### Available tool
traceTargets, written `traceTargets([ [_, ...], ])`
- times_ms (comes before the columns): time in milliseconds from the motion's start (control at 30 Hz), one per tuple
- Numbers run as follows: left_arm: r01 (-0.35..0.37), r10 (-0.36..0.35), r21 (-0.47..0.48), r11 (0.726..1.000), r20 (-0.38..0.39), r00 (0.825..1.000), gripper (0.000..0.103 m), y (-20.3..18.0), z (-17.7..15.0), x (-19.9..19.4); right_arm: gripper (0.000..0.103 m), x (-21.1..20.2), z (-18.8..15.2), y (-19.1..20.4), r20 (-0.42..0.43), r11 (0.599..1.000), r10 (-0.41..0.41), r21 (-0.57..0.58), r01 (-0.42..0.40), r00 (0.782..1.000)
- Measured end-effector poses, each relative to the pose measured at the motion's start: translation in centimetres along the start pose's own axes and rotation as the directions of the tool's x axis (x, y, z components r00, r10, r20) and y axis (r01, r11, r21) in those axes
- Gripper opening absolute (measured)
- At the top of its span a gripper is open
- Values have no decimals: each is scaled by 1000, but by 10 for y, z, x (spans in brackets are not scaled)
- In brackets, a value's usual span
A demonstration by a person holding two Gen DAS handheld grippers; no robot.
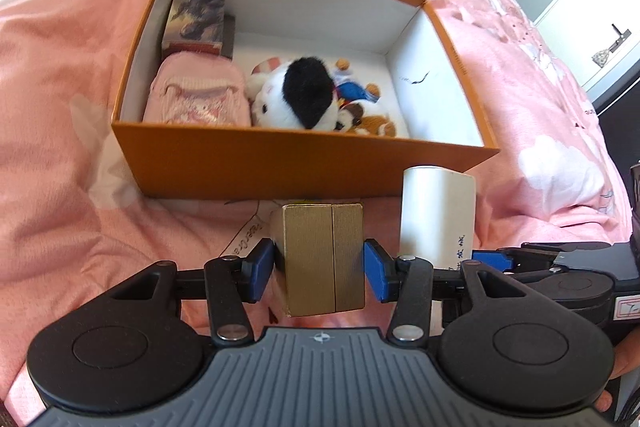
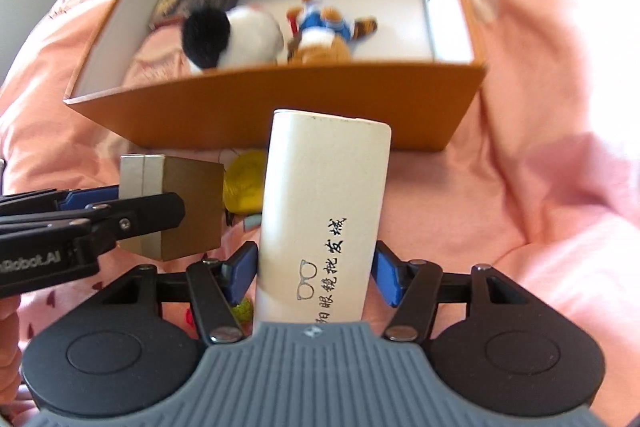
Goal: Organize objects
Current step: 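Carry the tan box and white case over the orange box with both tools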
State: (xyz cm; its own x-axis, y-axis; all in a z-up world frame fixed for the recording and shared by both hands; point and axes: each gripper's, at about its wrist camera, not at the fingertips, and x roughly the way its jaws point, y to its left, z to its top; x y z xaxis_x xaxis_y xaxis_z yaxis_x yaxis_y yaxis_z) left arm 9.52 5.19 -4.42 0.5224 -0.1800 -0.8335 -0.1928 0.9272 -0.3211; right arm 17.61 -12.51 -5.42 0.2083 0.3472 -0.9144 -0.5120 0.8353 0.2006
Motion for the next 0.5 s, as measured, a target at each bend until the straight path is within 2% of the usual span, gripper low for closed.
traceTargets([
  [33, 4, -4, 9, 1000, 11, 1000, 55, -3, 1, -4, 63, -2, 2, 9, 15, 1000, -2, -2, 2, 1000],
  [267, 32, -38, 68, 997, 87, 995, 55, -22, 11, -27, 63, -47, 8, 8, 132, 999, -3, -33, 7, 991],
  [500, 66, -82, 94, 993, 174, 981, 55, -35, 33, -49, 63, -94, 27, 15, 250, 996, 15, -89, 8, 968],
])
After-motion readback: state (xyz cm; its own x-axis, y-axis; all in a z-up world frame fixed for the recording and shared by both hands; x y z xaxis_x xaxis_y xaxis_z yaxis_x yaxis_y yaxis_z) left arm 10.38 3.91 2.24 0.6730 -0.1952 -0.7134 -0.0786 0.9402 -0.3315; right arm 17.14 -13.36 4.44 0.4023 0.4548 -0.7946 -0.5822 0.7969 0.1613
